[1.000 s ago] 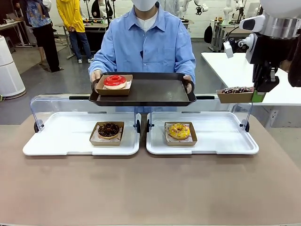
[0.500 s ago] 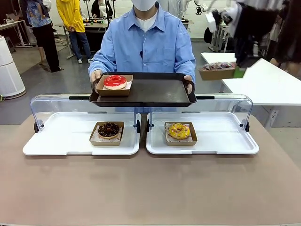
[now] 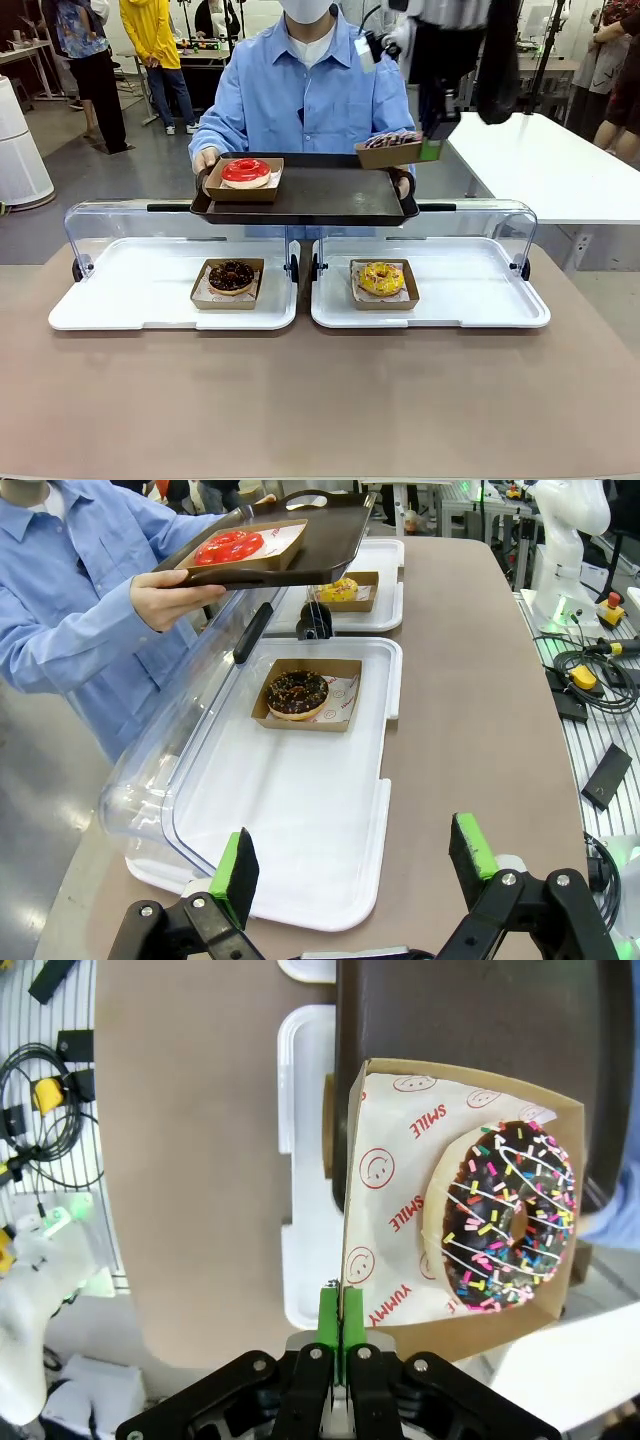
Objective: Provide the desired donut to the person.
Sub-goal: Place the picked Paper togo box onto the Handle tray extended by the person.
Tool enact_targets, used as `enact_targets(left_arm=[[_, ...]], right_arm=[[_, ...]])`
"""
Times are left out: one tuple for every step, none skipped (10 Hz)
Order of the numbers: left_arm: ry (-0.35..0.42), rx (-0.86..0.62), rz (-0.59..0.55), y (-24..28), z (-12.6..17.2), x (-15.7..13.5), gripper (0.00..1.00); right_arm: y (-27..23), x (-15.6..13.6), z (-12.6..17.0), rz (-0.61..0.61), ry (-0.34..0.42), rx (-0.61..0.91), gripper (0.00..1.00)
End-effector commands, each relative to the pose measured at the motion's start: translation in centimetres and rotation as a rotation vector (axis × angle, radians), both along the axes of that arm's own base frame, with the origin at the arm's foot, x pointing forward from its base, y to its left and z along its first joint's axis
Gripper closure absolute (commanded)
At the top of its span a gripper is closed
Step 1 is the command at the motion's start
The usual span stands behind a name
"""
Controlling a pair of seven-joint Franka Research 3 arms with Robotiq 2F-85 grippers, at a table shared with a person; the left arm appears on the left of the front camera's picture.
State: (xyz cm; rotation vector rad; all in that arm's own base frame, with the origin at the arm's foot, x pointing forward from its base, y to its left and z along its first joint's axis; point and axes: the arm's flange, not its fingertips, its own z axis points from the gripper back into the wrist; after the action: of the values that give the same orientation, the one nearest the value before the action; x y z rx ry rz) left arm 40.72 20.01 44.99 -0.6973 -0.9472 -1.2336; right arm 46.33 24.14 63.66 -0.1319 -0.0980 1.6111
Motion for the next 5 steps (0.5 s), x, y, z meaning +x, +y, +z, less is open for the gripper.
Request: enact_targets(left_arm=[[-0.005, -0.005, 0.001, 0.1, 0.1, -0.1, 0.0], [-0.005, -0.005, 0.001, 0.1, 0.1, -0.1, 0.0], [-0.005, -0.005, 0.001, 0.1, 0.1, -0.1, 0.0], [-0.005, -0.005, 0.001, 0.1, 0.1, -0.1, 0.0], [-0.005, -0.005, 0.001, 0.1, 0.1, -0.1, 0.0]], right_arm=[[1.5, 2.5, -0.2, 0.025, 0.008, 0.009, 0.98], [2.1, 3.5, -0.9, 0.042, -0.002, 0.024, 0.98], [2.6, 4.5, -1.4, 0.034, -0.013, 0.039, 0.98], [3.0, 5.3, -2.4, 0.036, -0.012, 0.042, 0.98], [3.2, 6.0, -3.3, 0.03, -0.008, 0.051, 0.98]])
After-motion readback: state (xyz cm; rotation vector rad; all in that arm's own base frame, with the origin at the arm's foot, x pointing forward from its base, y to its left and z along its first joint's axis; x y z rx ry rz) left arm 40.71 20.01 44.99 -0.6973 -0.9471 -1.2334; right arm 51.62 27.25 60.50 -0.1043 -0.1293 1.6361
